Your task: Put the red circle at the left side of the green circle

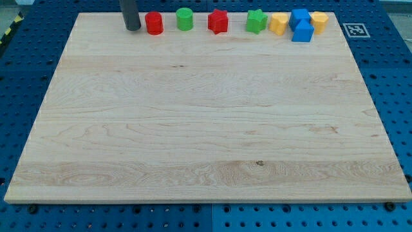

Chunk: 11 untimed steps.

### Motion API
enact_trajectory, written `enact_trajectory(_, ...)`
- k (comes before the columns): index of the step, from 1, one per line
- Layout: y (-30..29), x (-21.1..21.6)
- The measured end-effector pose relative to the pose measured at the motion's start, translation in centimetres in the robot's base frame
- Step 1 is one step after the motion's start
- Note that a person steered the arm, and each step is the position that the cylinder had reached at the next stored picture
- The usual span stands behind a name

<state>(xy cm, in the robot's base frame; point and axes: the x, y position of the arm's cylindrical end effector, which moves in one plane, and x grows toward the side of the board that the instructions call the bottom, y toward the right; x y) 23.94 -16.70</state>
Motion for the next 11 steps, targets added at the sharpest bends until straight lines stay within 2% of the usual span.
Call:
enact_trajectory(2, -0.4, 2.5)
enact_trajectory(3, 2.1, 2.7)
enact_trajectory(11, 2.6, 0.6)
